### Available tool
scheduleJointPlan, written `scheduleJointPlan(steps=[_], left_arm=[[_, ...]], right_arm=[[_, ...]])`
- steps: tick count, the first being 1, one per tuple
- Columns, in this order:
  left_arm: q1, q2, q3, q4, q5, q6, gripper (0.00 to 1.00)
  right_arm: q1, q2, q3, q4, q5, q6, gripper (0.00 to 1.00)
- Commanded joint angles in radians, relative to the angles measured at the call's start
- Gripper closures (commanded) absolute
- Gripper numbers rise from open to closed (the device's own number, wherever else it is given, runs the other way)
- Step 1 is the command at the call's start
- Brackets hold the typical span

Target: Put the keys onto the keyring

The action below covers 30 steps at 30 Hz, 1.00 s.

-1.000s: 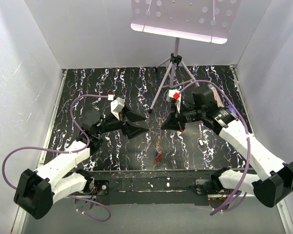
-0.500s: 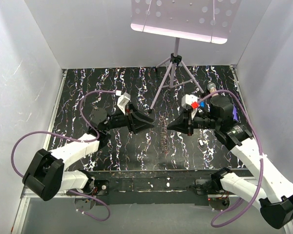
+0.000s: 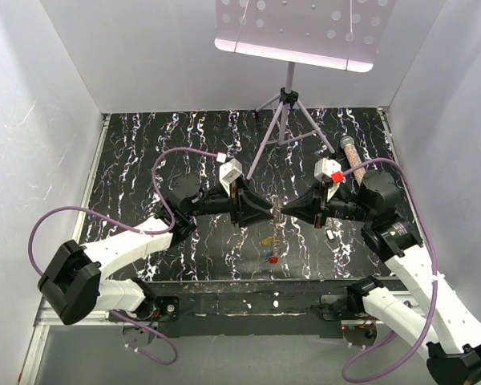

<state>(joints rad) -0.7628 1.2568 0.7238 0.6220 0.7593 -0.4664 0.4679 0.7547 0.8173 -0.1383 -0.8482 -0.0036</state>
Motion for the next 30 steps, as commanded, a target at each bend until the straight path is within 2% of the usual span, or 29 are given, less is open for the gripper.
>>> scheduleJointPlan(steps=[1,4,13,16,24,30], left_arm=[[-0.007,-0.023,-0.03,0.013,-0.08,0.043,0.62],[-0.006,-0.033,-0.047,0.058,-0.09,0.008,0.61],[-0.006,-0.01,-0.074,0.025,-0.173,0.037,0.62],[-0.006,0.029,-0.063,0.088,-0.181,0.031,0.62],[-0.006,0.128,-0.03,0.261,-0.089,-0.024,0.61],[-0.006,0.127,-0.05,0.378,-0.035,-0.072,0.59]], right_arm=[[-0.018,-0.028,-0.012,0.094,-0.012,0.063,0.99],[-0.031,-0.034,-0.014,0.092,-0.015,0.065,0.99],[-0.043,-0.025,-0.004,0.091,-0.046,0.068,0.99],[-0.043,-0.017,-0.001,0.092,-0.06,0.076,0.99],[-0.054,0.005,0.013,0.094,-0.069,0.086,0.99],[-0.063,0.008,0.002,0.097,-0.068,0.088,0.99]])
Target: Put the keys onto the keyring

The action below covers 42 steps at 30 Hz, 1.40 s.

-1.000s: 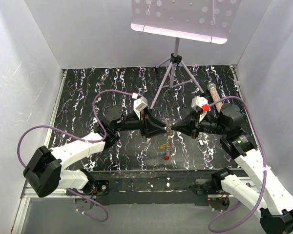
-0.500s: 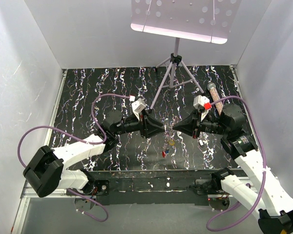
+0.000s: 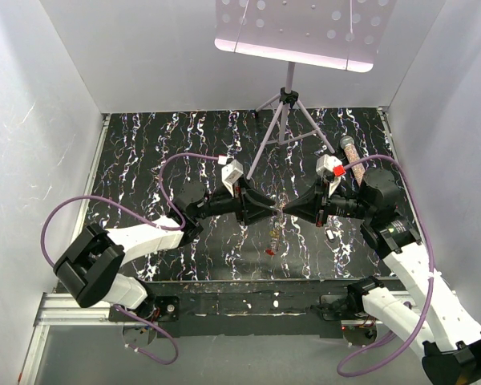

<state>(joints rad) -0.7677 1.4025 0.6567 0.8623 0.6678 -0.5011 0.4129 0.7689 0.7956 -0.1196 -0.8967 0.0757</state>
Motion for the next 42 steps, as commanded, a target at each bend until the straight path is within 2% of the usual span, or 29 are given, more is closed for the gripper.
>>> scheduleJointPlan(steps=[1,5,11,20,24,28,34,38,42], left_arm=[[-0.001,-0.02,0.015,0.159,0.068,-0.051,0.59],[-0.005,-0.014,0.029,0.211,0.119,-0.097,0.57],[-0.039,0.001,0.092,0.161,0.199,-0.097,0.57],[-0.044,-0.025,0.101,0.089,0.158,-0.056,0.57],[-0.044,-0.043,0.093,0.098,0.147,-0.054,0.58],[-0.045,-0.053,0.081,0.113,0.133,-0.062,0.63],[-0.044,-0.069,0.066,0.135,0.115,-0.077,0.64],[-0.044,-0.095,0.073,0.069,0.108,-0.056,0.64],[-0.044,-0.102,0.075,0.023,0.122,-0.039,0.77]], right_arm=[[-0.009,-0.006,0.022,0.078,-0.016,0.009,0.99],[-0.016,-0.008,0.019,0.078,-0.018,0.009,0.99],[-0.019,-0.013,0.014,0.078,-0.018,0.015,0.99],[-0.025,-0.026,0.005,0.081,-0.028,0.021,0.99],[-0.025,-0.026,-0.002,0.086,-0.03,0.024,0.99],[-0.026,-0.028,-0.004,0.086,-0.028,0.027,0.99],[-0.029,-0.023,-0.007,0.089,-0.024,0.032,0.99],[-0.029,-0.013,-0.009,0.106,-0.028,0.042,0.99],[-0.032,-0.013,-0.004,0.109,-0.03,0.045,0.99]])
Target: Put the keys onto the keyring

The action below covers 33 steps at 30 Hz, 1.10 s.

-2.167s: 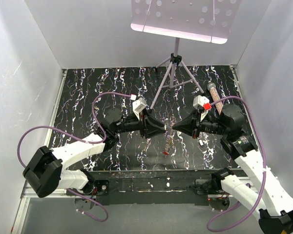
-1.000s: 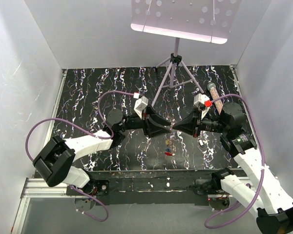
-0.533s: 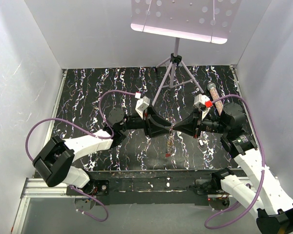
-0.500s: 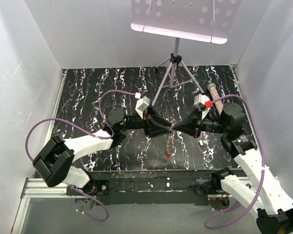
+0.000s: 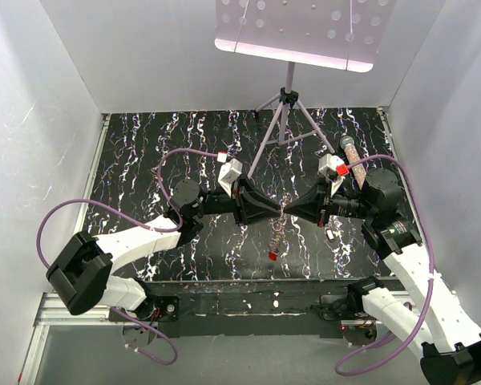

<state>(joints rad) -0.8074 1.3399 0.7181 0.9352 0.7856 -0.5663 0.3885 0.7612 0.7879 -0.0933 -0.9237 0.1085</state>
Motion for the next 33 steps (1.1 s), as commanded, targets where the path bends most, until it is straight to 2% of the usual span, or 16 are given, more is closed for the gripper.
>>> scheduleJointPlan(steps=[1,5,8,13,16,22,33], left_arm=[[-0.003,-0.038,0.015,-0.052,0.012,0.022,0.78],[-0.003,-0.031,0.041,-0.127,0.043,0.049,0.72],[-0.003,-0.062,0.014,-0.131,0.001,0.078,0.69],[0.037,-0.107,0.027,-0.153,0.023,0.092,0.68],[0.039,-0.136,0.023,-0.222,0.011,0.134,0.66],[0.042,-0.16,0.02,-0.229,0.029,0.157,0.64],[0.042,-0.127,-0.002,-0.09,0.047,0.134,0.66]], right_arm=[[-0.008,0.0,0.01,0.078,-0.006,0.01,0.99],[-0.005,0.016,0.037,0.066,-0.027,-0.001,0.99],[-0.008,0.012,0.043,0.063,-0.036,-0.003,0.99],[-0.007,0.024,0.045,0.073,-0.067,-0.009,0.99],[-0.008,0.013,0.031,0.084,-0.083,-0.009,0.99],[-0.013,0.013,0.025,0.114,-0.118,-0.015,0.99],[-0.014,0.02,-0.016,0.237,-0.181,-0.038,0.99]])
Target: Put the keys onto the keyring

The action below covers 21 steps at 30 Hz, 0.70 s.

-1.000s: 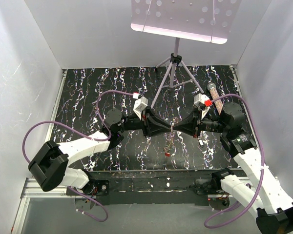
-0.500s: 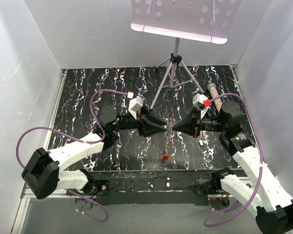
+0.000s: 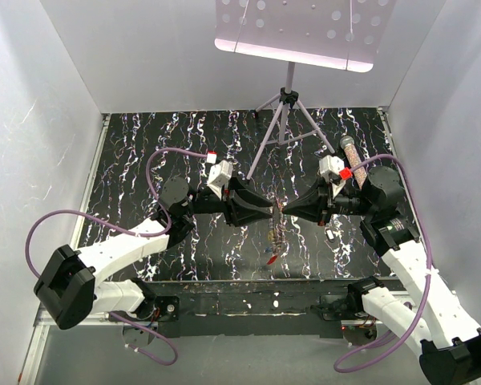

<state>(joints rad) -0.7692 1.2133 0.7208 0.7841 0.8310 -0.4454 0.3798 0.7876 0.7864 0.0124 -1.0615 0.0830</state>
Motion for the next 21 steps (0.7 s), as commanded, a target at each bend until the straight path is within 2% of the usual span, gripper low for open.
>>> scheduleJointPlan(steps=[1,7,21], left_arm=[[0.004,0.002,-0.003,0.057,0.003,0.019,0.67],[0.002,0.015,0.008,0.049,-0.01,0.054,0.68],[0.004,0.086,0.011,0.159,0.023,-0.016,0.75]], right_arm=[[-0.005,-0.004,-0.018,0.144,-0.046,-0.005,0.99],[-0.005,0.012,-0.032,0.208,-0.054,0.031,0.99],[-0.005,0.038,-0.035,0.256,-0.04,0.058,0.99]])
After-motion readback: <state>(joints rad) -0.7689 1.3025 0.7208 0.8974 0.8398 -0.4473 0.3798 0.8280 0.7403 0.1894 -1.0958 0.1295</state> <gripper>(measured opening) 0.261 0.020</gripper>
